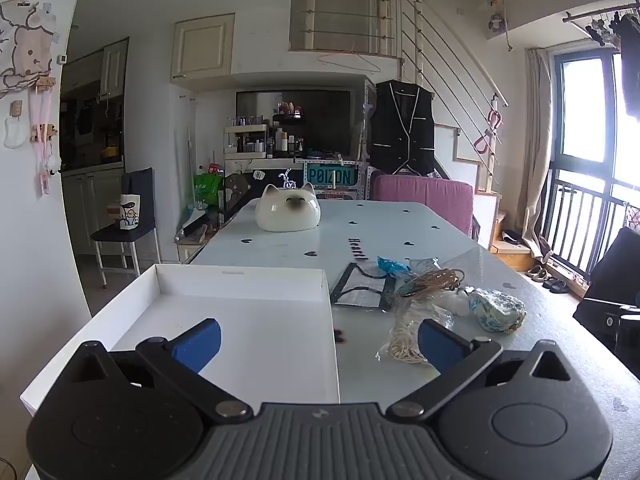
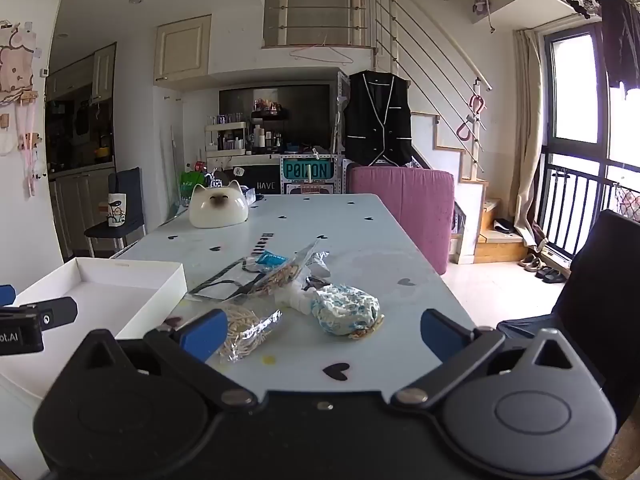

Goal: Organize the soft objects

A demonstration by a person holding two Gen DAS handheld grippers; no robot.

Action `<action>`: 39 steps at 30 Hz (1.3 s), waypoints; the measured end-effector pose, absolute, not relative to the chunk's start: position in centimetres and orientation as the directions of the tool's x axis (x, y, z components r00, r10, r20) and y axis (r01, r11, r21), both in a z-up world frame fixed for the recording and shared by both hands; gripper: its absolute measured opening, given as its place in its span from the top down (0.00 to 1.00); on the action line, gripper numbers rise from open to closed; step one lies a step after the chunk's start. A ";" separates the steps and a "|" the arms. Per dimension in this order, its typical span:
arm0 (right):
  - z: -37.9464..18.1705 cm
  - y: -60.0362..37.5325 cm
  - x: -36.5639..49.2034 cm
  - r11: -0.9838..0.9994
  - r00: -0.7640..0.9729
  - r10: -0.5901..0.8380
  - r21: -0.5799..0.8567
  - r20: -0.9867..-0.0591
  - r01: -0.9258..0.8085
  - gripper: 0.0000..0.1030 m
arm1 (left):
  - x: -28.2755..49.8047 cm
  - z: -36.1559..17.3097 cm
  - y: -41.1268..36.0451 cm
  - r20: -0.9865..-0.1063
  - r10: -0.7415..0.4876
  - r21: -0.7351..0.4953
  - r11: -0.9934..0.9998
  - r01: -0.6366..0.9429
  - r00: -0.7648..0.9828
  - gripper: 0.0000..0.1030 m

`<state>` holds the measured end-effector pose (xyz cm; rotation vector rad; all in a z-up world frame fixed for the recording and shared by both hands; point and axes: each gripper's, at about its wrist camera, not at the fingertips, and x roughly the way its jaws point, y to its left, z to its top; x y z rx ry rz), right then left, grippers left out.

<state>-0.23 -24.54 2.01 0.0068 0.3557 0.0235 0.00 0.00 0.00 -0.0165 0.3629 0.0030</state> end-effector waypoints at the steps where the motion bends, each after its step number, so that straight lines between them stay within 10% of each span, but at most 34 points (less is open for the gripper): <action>1: 2.0 -24.5 -0.2 1.000 0.935 0.025 0.010 -0.354 -0.023 0.00 | 0.0 0.0 0.0 -0.355 0.001 -0.015 1.000 -0.006 0.935 0.00; 39: 1.7 -24.6 -0.1 0.999 0.931 0.030 0.024 -0.364 -0.023 0.00 | 0.3 -0.5 -0.1 -0.365 0.002 -0.004 1.000 -0.004 0.931 0.00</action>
